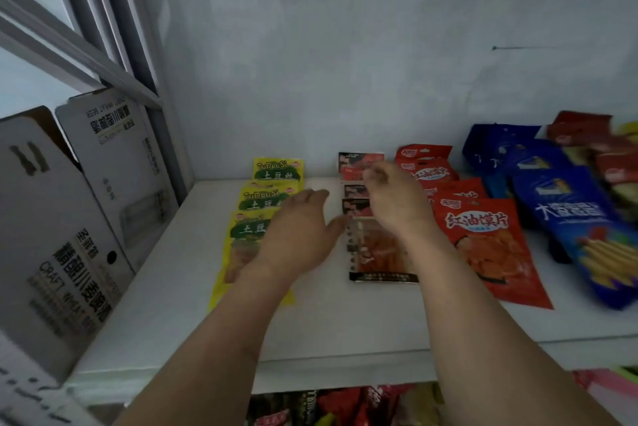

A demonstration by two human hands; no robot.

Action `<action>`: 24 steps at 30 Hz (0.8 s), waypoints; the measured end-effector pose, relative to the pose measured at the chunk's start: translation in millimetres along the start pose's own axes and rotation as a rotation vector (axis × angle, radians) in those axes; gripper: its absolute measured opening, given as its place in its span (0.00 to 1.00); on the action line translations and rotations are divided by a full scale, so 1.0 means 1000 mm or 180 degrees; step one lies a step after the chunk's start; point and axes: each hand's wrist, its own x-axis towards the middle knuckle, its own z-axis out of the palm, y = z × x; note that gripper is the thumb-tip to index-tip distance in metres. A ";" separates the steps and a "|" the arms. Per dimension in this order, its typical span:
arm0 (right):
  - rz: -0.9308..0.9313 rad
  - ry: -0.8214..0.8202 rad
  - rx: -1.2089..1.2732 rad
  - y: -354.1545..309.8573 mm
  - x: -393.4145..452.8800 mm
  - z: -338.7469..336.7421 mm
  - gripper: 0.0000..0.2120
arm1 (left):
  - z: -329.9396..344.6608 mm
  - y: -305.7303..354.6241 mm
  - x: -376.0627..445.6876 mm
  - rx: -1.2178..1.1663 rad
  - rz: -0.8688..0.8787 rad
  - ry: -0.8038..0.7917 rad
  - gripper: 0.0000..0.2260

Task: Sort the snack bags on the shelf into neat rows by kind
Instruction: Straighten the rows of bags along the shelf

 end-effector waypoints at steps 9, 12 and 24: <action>0.0381 -0.0553 0.0548 0.055 0.007 -0.008 0.21 | 0.065 0.054 -0.034 -0.0009 -0.0176 -0.0497 0.45; 0.0655 -0.0670 0.0895 0.063 0.014 -0.003 0.25 | 0.071 0.057 -0.032 -0.0013 -0.0153 -0.0406 0.44; 0.0774 -0.0756 0.1058 0.052 0.045 -0.002 0.04 | 0.075 0.047 -0.009 0.0053 -0.0170 -0.0464 0.47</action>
